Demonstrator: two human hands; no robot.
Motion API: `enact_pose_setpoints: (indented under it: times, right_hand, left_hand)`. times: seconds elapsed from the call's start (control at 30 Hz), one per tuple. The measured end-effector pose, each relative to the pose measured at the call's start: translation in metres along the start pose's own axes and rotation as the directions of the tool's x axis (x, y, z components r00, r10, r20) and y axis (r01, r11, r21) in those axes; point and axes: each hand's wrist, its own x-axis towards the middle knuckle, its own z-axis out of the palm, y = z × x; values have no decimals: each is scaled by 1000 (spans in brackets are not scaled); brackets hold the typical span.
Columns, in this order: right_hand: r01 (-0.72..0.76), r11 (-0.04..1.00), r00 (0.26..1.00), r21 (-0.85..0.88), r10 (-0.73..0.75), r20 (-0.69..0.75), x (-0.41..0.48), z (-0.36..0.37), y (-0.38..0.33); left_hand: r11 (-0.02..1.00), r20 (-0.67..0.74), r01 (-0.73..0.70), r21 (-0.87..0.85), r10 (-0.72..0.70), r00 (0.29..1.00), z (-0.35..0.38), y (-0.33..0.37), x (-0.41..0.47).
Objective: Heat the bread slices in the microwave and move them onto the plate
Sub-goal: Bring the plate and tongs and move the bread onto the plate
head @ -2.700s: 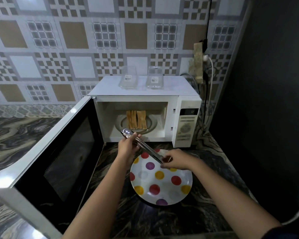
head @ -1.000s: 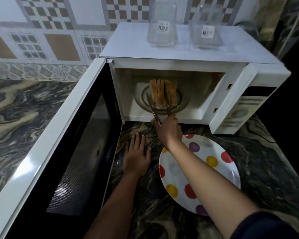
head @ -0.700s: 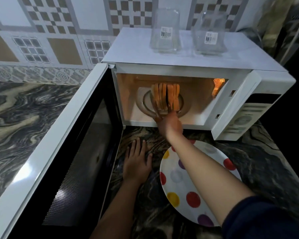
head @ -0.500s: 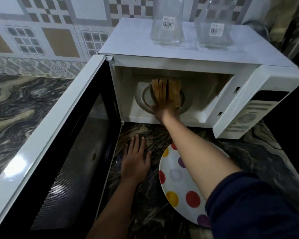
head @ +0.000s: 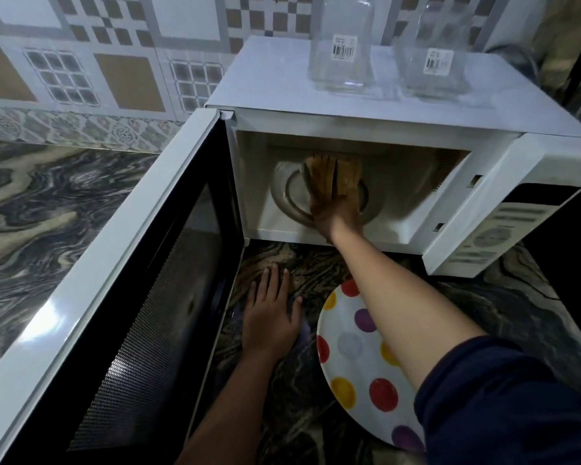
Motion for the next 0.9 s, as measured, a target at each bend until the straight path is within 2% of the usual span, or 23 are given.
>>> enact_pose_setpoints:
  times: [0.17, 0.5, 0.67, 0.9]
  right_hand:
    - [-1, 988, 999, -156, 8, 46, -9, -2, 9]
    - [53, 961, 997, -272, -67, -44, -64, -8, 22]
    - [64, 967, 993, -248, -86, -79, -108, -24, 54]
    - [-42, 968, 988, -247, 3, -155, -160, -56, 120]
  left_hand:
    - [1000, 6, -4, -13, 4, 1000, -1, 0, 0]
    - [998, 124, -33, -52, 39, 991, -9, 0, -1]
    - [995, 157, -76, -65, 85, 984, -13, -4, -8]
    - [995, 171, -77, -69, 88, 981, -20, -4, -29]
